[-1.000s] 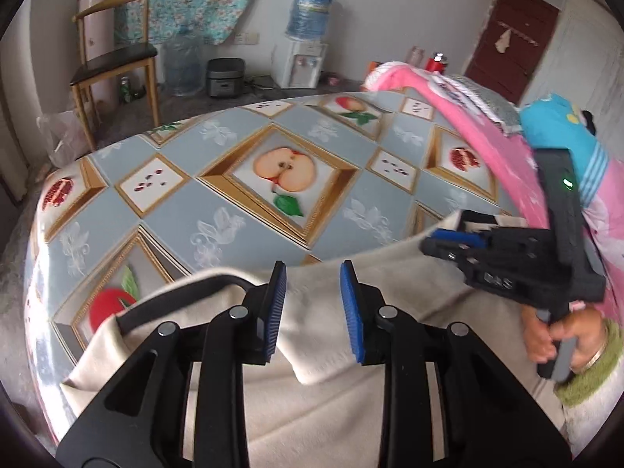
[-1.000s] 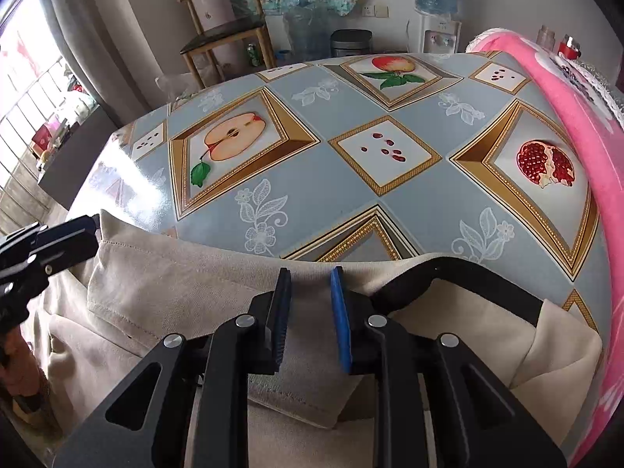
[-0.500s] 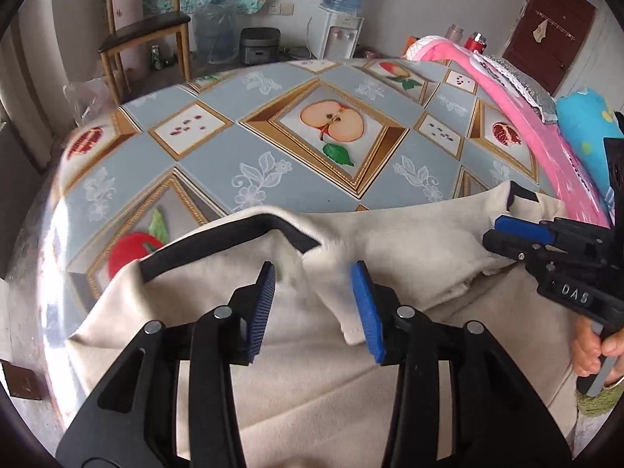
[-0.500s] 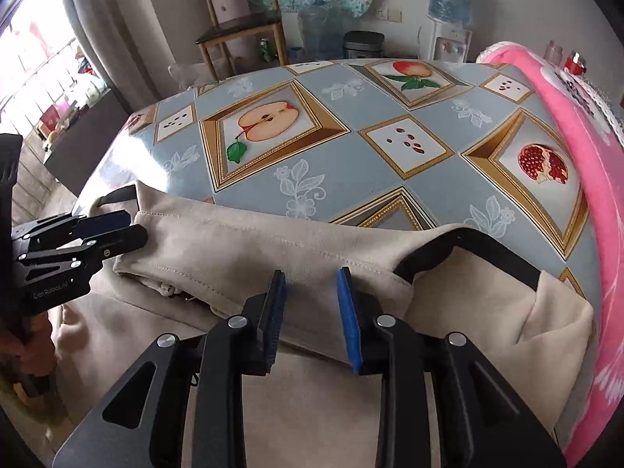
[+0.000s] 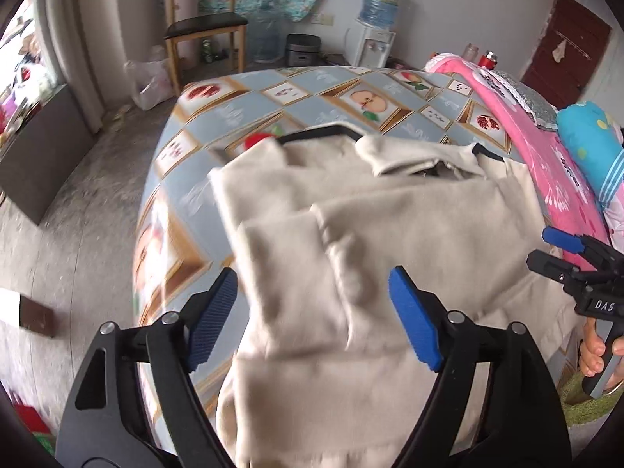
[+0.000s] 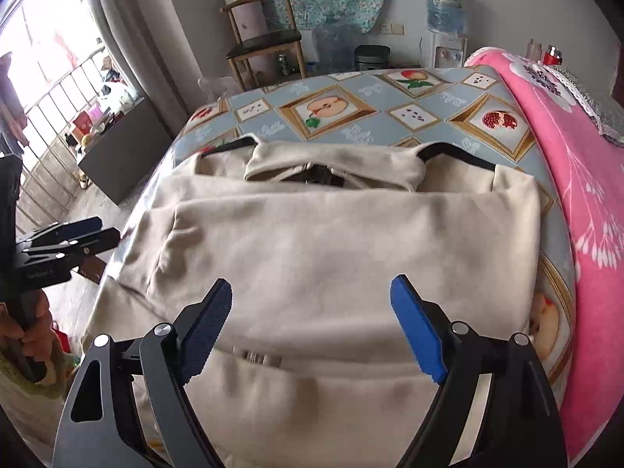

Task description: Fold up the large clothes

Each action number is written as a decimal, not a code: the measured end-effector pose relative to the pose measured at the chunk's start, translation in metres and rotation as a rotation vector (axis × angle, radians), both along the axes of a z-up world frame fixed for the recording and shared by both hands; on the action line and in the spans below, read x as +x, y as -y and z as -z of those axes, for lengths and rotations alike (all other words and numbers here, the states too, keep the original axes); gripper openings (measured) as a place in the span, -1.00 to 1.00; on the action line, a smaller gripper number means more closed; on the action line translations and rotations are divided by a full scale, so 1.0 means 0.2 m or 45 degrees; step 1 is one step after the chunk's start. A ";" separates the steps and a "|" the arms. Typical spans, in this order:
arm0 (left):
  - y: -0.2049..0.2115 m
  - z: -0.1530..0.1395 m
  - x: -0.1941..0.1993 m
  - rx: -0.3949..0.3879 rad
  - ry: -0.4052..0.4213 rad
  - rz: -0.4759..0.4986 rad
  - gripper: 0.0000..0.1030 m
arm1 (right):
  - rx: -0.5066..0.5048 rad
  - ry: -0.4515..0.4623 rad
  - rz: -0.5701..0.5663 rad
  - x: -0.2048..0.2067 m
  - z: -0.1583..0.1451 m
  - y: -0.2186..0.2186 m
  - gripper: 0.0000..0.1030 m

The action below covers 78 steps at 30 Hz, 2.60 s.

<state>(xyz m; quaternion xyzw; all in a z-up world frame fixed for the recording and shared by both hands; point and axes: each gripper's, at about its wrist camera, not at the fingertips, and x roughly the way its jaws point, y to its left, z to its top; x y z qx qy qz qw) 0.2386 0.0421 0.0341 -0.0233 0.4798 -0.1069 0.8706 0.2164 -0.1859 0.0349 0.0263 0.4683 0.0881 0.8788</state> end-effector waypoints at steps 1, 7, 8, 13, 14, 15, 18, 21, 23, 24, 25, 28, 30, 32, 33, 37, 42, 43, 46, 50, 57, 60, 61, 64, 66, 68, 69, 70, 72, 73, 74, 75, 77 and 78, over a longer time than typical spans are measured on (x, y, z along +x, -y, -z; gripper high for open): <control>-0.03 0.01 -0.06 0.005 -0.005 -0.027 0.53 | -0.032 0.001 0.004 -0.05 0.01 -0.01 0.58; -0.19 0.08 -0.34 0.045 -0.021 -0.144 0.53 | -0.019 -0.009 -0.006 -0.29 0.05 -0.04 0.59; -0.21 0.09 -0.38 0.049 -0.027 -0.150 0.53 | -0.001 -0.024 -0.010 -0.31 0.07 -0.04 0.59; -0.27 0.16 -0.52 0.025 -0.025 -0.175 0.53 | 0.099 -0.101 -0.027 -0.35 0.16 -0.08 0.59; -0.27 0.16 -0.54 0.010 -0.015 -0.174 0.53 | 0.111 -0.109 -0.027 -0.35 0.17 -0.09 0.59; -0.28 0.17 -0.54 -0.001 -0.003 -0.174 0.53 | 0.111 -0.111 -0.024 -0.34 0.19 -0.10 0.59; -0.27 0.18 -0.54 -0.025 0.036 -0.157 0.32 | 0.113 -0.124 -0.022 -0.31 0.23 -0.14 0.59; -0.26 0.22 -0.50 -0.058 0.015 -0.128 0.02 | 0.120 -0.147 -0.024 -0.30 0.28 -0.18 0.59; -0.26 0.25 -0.48 -0.092 -0.025 -0.107 -0.17 | 0.109 -0.168 -0.016 -0.29 0.31 -0.19 0.59; -0.26 0.26 -0.47 -0.106 -0.042 -0.101 -0.29 | 0.104 -0.171 -0.013 -0.29 0.32 -0.19 0.59; -0.26 0.28 -0.45 -0.115 -0.053 -0.097 -0.32 | 0.097 -0.168 -0.013 -0.29 0.32 -0.19 0.59; -0.26 0.30 -0.42 -0.135 -0.077 -0.082 -0.33 | 0.076 -0.162 -0.022 -0.29 0.33 -0.21 0.59; -0.28 0.33 -0.39 -0.172 -0.119 -0.077 -0.33 | 0.073 -0.162 -0.023 -0.29 0.33 -0.21 0.59; -0.30 0.36 -0.34 -0.221 -0.144 -0.069 -0.33 | 0.072 -0.163 -0.023 -0.29 0.33 -0.21 0.59; -0.30 0.36 -0.32 -0.240 -0.140 -0.061 -0.33 | 0.071 -0.162 -0.023 -0.29 0.33 -0.21 0.59; -0.31 0.37 -0.24 -0.326 -0.145 -0.025 -0.35 | 0.063 -0.160 -0.025 -0.29 0.33 -0.21 0.59; -0.29 0.36 -0.21 -0.435 -0.135 0.082 -0.34 | 0.059 -0.159 -0.029 -0.29 0.33 -0.21 0.59; -0.28 0.38 -0.19 -0.402 -0.150 0.067 -0.34 | 0.055 -0.158 -0.032 -0.29 0.33 -0.21 0.59; -0.30 0.40 -0.15 -0.407 -0.174 0.026 -0.41 | 0.041 -0.157 -0.039 -0.29 0.33 -0.22 0.59; -0.25 0.38 -0.17 -0.329 -0.142 0.035 -0.53 | 0.040 -0.152 -0.042 -0.29 0.33 -0.22 0.59; -0.08 0.32 -0.25 0.071 -0.045 0.088 -0.75 | 0.069 -0.140 -0.004 -0.31 0.29 -0.13 0.59; 0.00 0.31 -0.28 0.238 0.003 0.102 -0.76 | 0.103 -0.086 0.098 -0.34 0.22 0.04 0.59; 0.02 0.31 -0.29 0.285 0.015 0.106 -0.76 | 0.121 -0.064 0.150 -0.36 0.19 0.12 0.59; 0.06 0.32 -0.31 0.373 0.030 0.104 -0.76 | 0.157 -0.017 0.298 -0.38 0.14 0.37 0.58; 0.06 0.32 -0.31 0.380 0.019 0.089 -0.76 | 0.166 -0.009 0.398 -0.38 0.12 0.53 0.55; 0.05 0.32 -0.30 0.374 0.009 0.072 -0.76 | 0.183 -0.002 0.456 -0.36 0.11 0.64 0.48; 0.05 0.32 -0.30 0.373 0.005 0.067 -0.76 | 0.178 -0.002 0.483 -0.34 0.11 0.69 0.47; 0.05 0.32 -0.30 0.375 0.003 0.061 -0.76 | 0.168 -0.005 0.495 -0.32 0.12 0.72 0.45; 0.06 0.32 -0.29 0.375 -0.002 0.049 -0.76 | 0.140 -0.023 0.511 -0.27 0.14 0.76 0.42; 0.06 0.32 -0.29 0.373 -0.006 0.042 -0.76 | 0.134 -0.034 0.515 -0.25 0.15 0.77 0.42; 0.06 0.32 -0.28 0.369 -0.010 0.034 -0.76 | 0.129 -0.047 0.517 -0.24 0.17 0.77 0.42; 0.06 0.32 -0.28 0.366 -0.013 0.029 -0.76 | 0.127 -0.061 0.518 -0.22 0.18 0.77 0.42; 0.06 0.33 -0.28 0.362 -0.017 0.021 -0.76 | 0.122 -0.086 0.512 -0.20 0.21 0.77 0.42; 0.06 0.33 -0.28 0.362 -0.018 0.018 -0.76 | 0.114 -0.096 0.509 -0.20 0.22 0.76 0.42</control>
